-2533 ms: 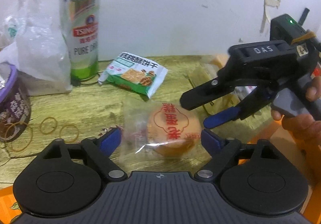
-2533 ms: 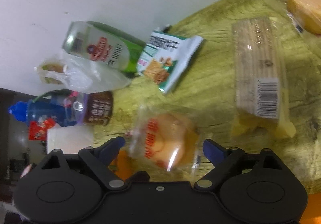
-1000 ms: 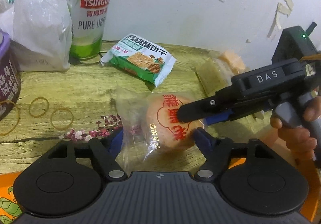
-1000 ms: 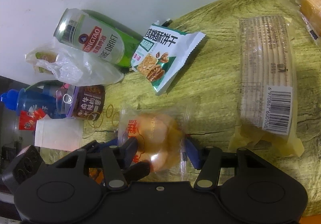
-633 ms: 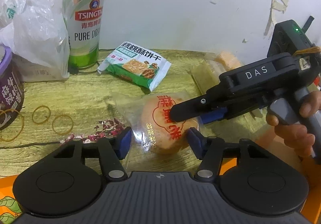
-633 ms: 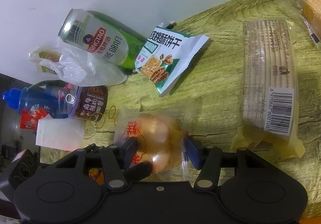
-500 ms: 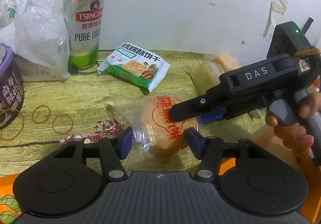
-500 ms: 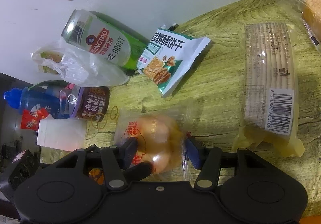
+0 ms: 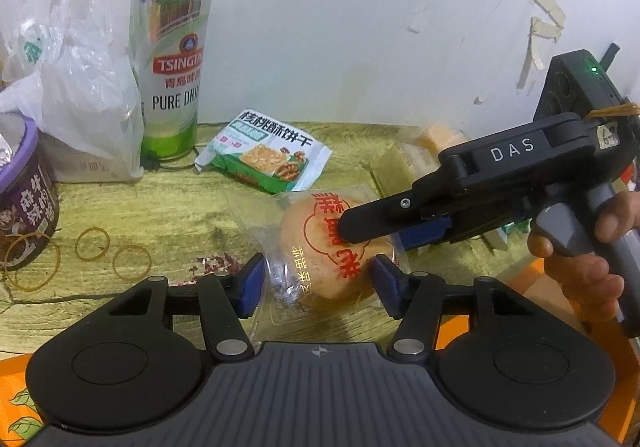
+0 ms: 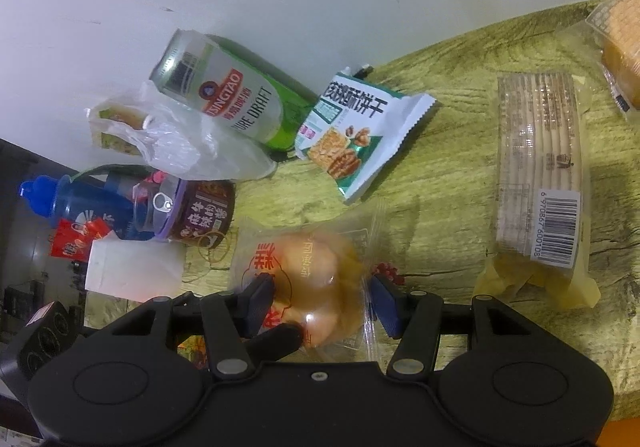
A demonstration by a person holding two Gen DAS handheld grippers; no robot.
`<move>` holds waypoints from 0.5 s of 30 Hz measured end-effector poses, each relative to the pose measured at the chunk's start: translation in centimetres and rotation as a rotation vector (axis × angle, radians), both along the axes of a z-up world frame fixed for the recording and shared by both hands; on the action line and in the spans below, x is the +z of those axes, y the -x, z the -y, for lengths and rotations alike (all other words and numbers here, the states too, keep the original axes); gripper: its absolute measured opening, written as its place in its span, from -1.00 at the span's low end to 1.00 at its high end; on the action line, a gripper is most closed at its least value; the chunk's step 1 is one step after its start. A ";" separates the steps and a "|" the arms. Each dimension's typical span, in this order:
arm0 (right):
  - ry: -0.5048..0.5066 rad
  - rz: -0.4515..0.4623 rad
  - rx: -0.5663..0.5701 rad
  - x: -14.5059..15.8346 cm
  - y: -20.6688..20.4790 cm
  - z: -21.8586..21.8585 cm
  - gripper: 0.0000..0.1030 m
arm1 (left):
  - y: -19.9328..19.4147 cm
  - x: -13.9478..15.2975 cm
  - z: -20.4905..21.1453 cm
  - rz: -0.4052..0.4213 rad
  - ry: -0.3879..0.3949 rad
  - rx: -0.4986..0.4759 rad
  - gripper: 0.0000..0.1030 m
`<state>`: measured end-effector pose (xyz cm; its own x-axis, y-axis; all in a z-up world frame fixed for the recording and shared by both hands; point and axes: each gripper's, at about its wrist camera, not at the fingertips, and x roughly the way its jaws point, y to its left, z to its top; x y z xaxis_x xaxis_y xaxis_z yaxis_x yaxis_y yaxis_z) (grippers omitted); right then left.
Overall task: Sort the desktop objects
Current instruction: 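Lift the wrapped pastry with the left gripper toward the orange tray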
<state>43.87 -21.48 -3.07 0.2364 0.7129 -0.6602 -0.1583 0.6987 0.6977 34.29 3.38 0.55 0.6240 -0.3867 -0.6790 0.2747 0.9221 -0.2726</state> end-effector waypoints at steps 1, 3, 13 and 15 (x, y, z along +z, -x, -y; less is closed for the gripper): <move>-0.002 0.003 -0.001 0.2 0.1 0.0 0.02 | 0.1 0.2 0.0 0.004 0.001 0.001 0.10; -0.004 0.009 -0.003 0.5 0.3 0.1 0.02 | 0.4 0.5 0.1 0.011 0.000 0.001 0.10; -0.002 0.045 -0.006 2.6 2.0 0.2 0.02 | 2.2 2.4 0.5 0.043 0.000 -0.003 0.10; -0.001 0.052 -0.006 3.1 2.5 0.3 0.02 | 2.7 2.8 0.7 0.049 0.000 -0.005 0.10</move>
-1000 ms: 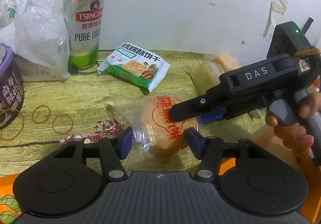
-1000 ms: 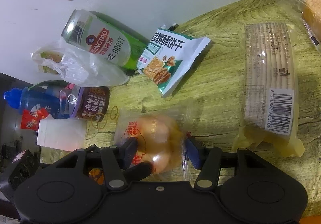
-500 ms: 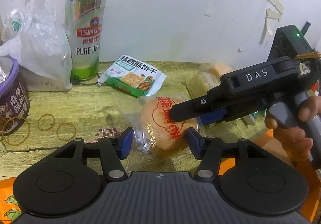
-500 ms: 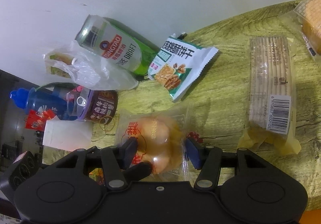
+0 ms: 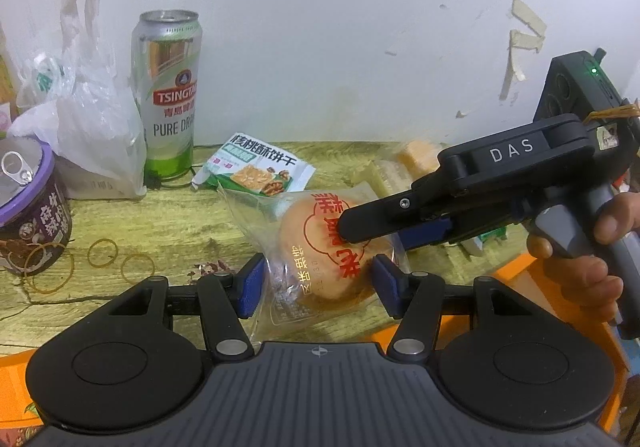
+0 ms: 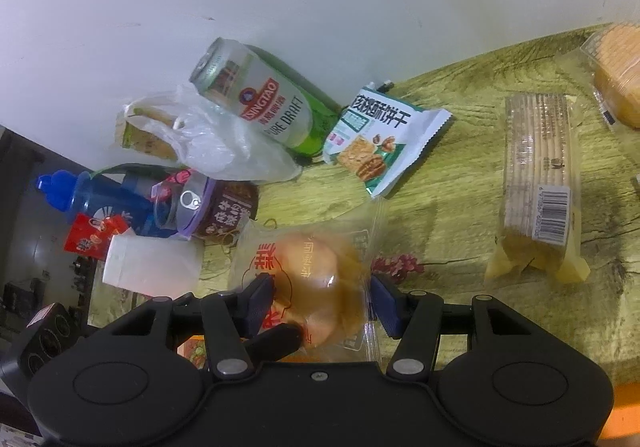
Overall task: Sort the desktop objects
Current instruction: 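Lift the wrapped pastry with the left gripper toward the orange tray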
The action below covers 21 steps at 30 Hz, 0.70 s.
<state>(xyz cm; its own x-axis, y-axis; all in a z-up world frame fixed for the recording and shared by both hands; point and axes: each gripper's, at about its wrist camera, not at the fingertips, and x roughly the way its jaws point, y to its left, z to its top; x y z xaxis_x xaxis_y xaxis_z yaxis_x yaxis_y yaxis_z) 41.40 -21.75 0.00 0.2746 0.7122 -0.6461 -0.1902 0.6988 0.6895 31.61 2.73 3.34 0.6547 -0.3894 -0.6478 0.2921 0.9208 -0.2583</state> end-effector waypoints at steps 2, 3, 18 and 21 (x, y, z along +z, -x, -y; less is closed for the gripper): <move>0.001 0.006 0.000 0.4 0.5 0.0 0.02 | 0.5 0.4 0.1 0.006 -0.002 -0.001 0.10; 0.001 0.009 0.000 0.6 0.7 0.0 0.02 | 0.8 0.7 0.2 0.008 -0.003 -0.001 0.10; 0.019 0.048 0.003 3.0 5.5 0.4 0.02 | 5.1 2.7 1.4 0.020 -0.005 -0.010 0.10; 0.024 0.049 0.002 3.1 6.5 0.5 0.02 | 6.0 2.7 1.6 0.017 -0.005 -0.014 0.10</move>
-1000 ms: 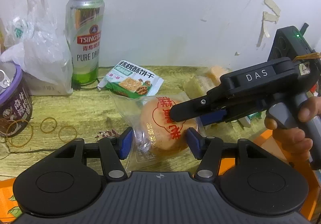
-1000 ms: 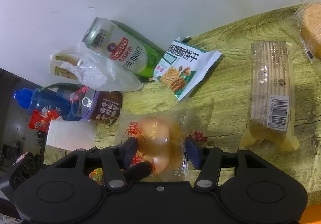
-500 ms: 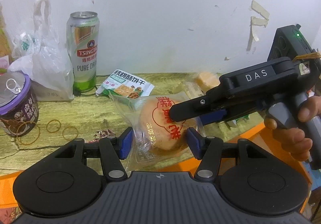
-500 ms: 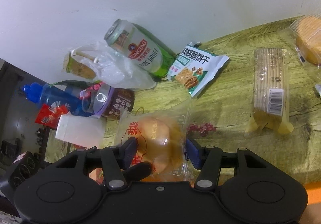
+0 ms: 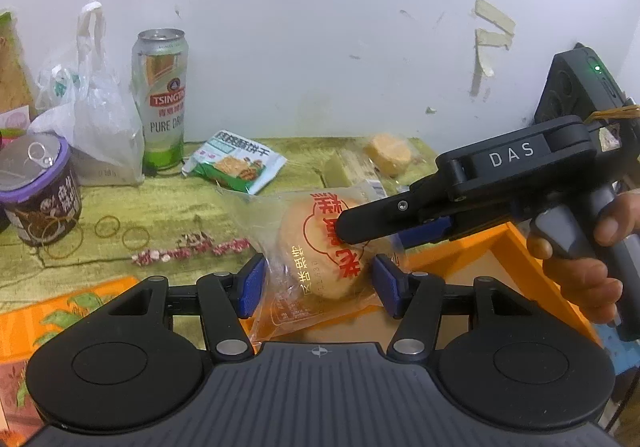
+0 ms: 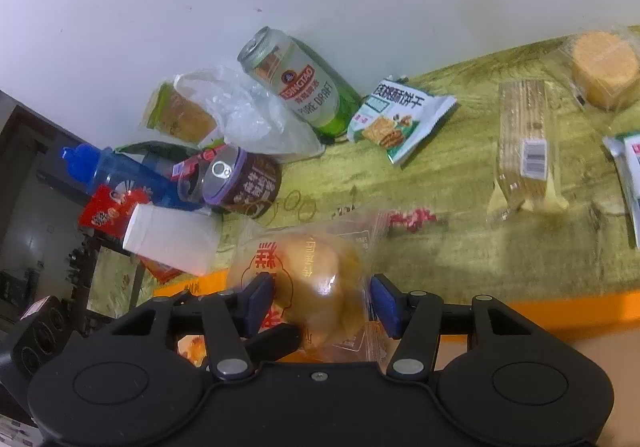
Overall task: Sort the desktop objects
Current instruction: 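Lift the wrapped pastry with the left gripper toward the orange tray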
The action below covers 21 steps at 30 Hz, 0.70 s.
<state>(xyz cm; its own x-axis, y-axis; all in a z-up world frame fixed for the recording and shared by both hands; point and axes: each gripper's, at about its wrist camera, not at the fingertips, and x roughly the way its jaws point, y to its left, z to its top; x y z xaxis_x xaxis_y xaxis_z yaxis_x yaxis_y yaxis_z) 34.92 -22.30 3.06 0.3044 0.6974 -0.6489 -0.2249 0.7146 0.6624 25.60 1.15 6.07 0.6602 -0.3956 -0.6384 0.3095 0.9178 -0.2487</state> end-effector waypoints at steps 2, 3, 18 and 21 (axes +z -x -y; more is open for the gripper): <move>0.002 0.000 0.000 0.0 0.7 0.1 0.02 | 0.6 0.0 0.2 -0.001 -0.001 -0.003 0.10; 0.004 0.000 -0.001 0.0 1.0 0.2 0.02 | 0.9 0.0 0.2 -0.003 -0.001 -0.004 0.10; 0.024 -0.044 -0.010 -2.5 4.9 1.5 0.02 | 4.0 -2.5 1.7 -0.059 0.003 -0.027 0.10; 0.027 -0.060 -0.011 -3.3 5.3 1.8 0.02 | 4.2 -3.2 2.1 -0.076 -0.004 -0.032 0.11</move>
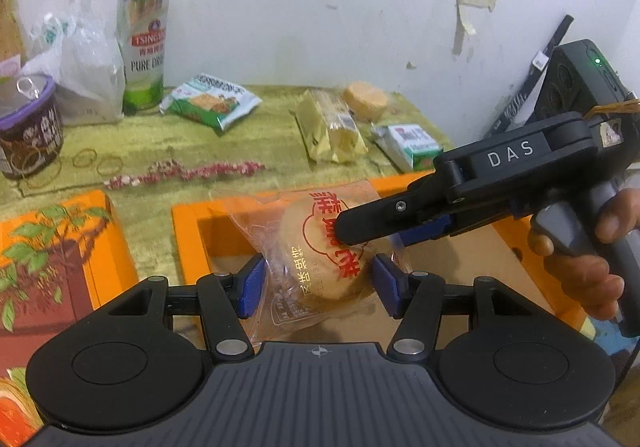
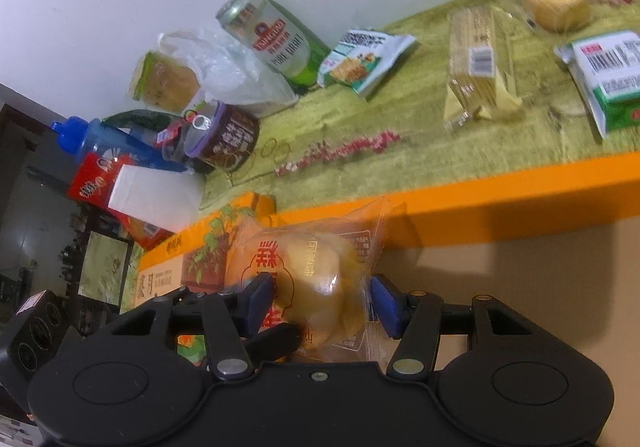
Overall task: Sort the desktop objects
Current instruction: 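Lower the pastry into the orange tray and open the left gripper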
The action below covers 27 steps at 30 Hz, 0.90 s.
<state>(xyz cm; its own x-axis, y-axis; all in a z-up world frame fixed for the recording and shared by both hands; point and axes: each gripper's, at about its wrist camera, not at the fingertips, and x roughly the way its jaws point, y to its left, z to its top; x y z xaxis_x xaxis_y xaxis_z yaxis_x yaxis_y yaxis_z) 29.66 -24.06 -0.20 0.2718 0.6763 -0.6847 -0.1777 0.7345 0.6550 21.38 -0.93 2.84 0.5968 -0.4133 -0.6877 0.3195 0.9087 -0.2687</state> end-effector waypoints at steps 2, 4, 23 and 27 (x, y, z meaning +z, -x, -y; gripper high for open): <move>0.001 -0.013 -0.001 -0.6 0.2 0.2 0.02 | 0.1 -0.5 0.3 -0.010 -0.007 -0.004 0.11; 0.000 -0.026 -0.004 -1.2 0.3 0.4 0.02 | 0.1 -1.0 0.5 -0.020 -0.017 -0.009 0.12; 0.030 0.001 -0.024 -2.4 0.9 2.6 0.03 | 3.2 -0.5 1.4 0.073 -0.069 -0.018 0.77; 0.027 0.042 -0.039 -1.4 0.6 3.3 0.03 | 4.1 -0.2 2.4 0.077 -0.048 -0.089 0.77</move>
